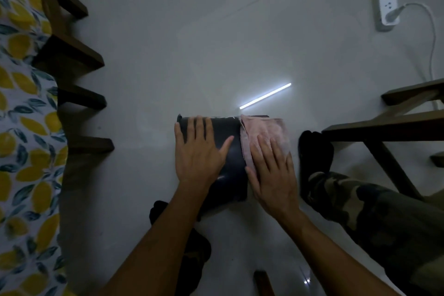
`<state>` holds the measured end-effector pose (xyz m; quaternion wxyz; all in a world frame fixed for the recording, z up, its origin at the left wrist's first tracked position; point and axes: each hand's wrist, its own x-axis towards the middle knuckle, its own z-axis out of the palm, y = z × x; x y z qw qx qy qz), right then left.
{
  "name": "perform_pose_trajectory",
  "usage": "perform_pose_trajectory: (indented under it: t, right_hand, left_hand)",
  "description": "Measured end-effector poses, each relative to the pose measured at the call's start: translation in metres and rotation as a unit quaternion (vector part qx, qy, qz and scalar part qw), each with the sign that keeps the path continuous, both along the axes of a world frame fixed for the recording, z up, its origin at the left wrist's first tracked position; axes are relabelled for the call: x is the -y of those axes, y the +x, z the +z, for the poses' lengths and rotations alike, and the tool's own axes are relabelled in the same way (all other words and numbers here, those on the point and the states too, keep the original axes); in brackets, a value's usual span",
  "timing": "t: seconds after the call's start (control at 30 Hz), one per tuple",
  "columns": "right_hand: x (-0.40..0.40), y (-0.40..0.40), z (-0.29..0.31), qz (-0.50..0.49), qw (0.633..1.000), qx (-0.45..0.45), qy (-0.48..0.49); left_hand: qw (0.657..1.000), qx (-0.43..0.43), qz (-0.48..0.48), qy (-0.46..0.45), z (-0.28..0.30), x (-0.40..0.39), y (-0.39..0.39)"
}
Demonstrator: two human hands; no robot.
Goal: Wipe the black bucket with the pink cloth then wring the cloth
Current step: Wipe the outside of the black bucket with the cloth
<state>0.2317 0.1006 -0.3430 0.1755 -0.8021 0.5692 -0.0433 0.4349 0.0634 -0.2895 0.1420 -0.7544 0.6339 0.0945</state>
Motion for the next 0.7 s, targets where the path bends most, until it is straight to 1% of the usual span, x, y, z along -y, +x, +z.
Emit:
perform_pose_trajectory:
  t: [0.1,0.17,0.23,0.27,0.33,0.4,0.47,0.5,0.57,0.6,0.63,0.67,0.7]
  right_hand:
    - [0.023,0.000,0.003,0.038,0.999,0.002,0.003]
    - [0.045,0.005,0.008,0.039,0.999,0.004,0.001]
    - [0.070,0.017,0.010,0.036,0.999,-0.002,0.019]
    - [0.082,0.024,0.008,0.033,0.998,-0.008,0.045]
    - [0.103,0.037,-0.001,0.036,0.990,-0.018,0.135]
    - [0.111,0.049,-0.004,0.061,0.981,-0.023,0.182]
    - [0.102,0.065,0.003,0.123,0.975,0.000,0.185]
    - [0.093,0.074,0.010,0.173,0.968,0.034,0.178]
    - [0.074,0.081,0.028,0.278,0.939,0.106,0.171]
    - [0.070,0.077,0.034,0.315,0.926,0.121,0.171]
    - [0.070,0.067,0.035,0.333,0.920,0.124,0.167]
    - [0.071,0.054,0.033,0.321,0.926,0.121,0.156]
    - [0.074,0.039,0.028,0.276,0.944,0.102,0.150]
  left_hand:
    - [1.000,-0.004,0.006,-0.012,-0.001,-0.019,-0.005]
    - [0.999,-0.013,0.013,-0.030,-0.003,-0.033,-0.012]
    - [0.998,-0.032,0.028,-0.038,-0.003,-0.053,-0.022]
    - [0.998,-0.041,0.033,-0.039,-0.003,-0.064,-0.028]
    - [0.997,-0.058,0.031,-0.026,-0.001,-0.085,-0.039]
    - [0.998,-0.054,0.020,-0.004,-0.002,-0.101,-0.046]
    - [0.999,-0.043,0.025,0.004,-0.005,-0.109,-0.049]
    - [0.999,-0.040,0.031,0.007,-0.007,-0.112,-0.051]
    - [0.998,-0.036,0.045,0.017,-0.010,-0.119,-0.057]
    - [0.998,-0.036,0.050,0.020,-0.011,-0.125,-0.060]
    - [0.998,-0.040,0.053,0.017,-0.012,-0.130,-0.064]
    - [0.997,-0.048,0.055,0.009,-0.013,-0.135,-0.066]
    - [0.997,-0.055,0.056,0.001,-0.014,-0.138,-0.068]
